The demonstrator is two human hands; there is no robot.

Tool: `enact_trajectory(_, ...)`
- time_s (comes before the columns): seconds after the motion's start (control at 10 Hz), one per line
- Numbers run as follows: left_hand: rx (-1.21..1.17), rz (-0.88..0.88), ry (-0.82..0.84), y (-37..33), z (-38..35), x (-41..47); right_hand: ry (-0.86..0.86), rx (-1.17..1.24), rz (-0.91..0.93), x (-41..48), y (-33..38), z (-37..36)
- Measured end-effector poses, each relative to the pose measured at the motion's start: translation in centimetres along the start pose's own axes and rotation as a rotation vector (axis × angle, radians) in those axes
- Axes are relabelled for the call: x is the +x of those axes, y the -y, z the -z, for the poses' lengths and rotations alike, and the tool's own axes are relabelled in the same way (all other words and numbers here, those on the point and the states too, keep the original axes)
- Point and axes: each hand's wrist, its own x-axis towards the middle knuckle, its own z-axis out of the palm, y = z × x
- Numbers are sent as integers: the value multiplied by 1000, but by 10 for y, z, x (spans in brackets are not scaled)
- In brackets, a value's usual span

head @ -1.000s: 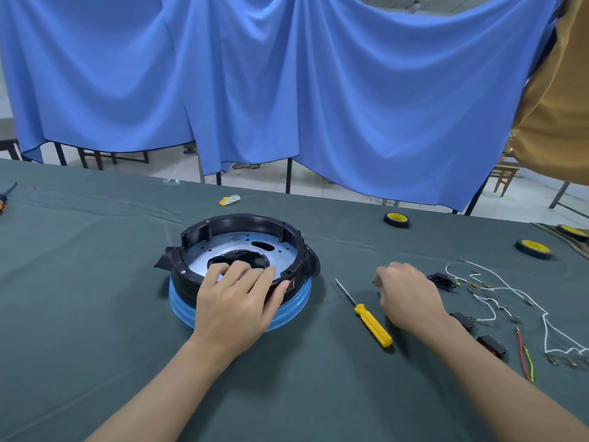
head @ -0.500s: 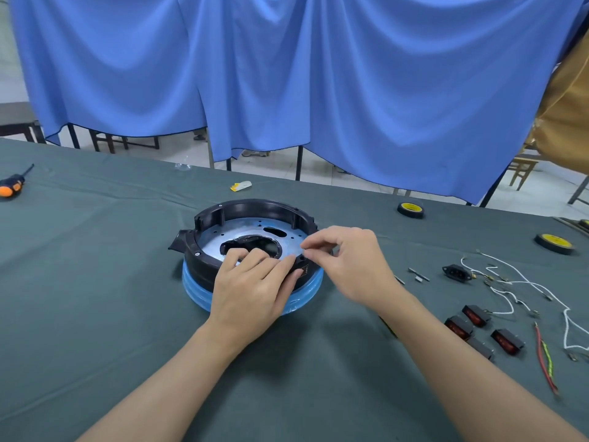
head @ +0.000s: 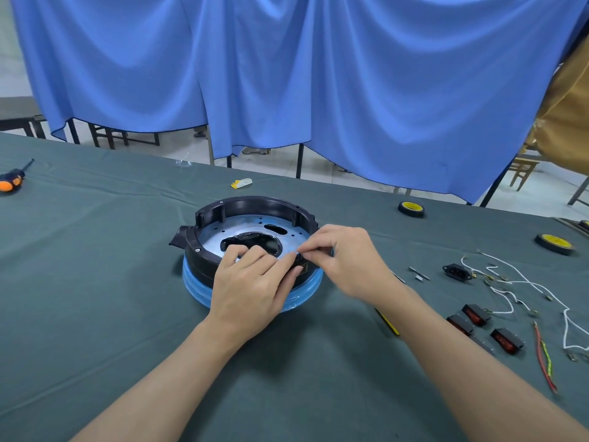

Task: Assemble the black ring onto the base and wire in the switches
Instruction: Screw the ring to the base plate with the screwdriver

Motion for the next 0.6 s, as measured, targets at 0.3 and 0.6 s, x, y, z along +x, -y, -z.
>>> enact_trajectory(0.3,-9,16,3,0,0,0,-8,-6,-21,2,0,1)
enact_trajectory(0.6,-18,22,7,-1,2,1,102,18,-79,11,0,8)
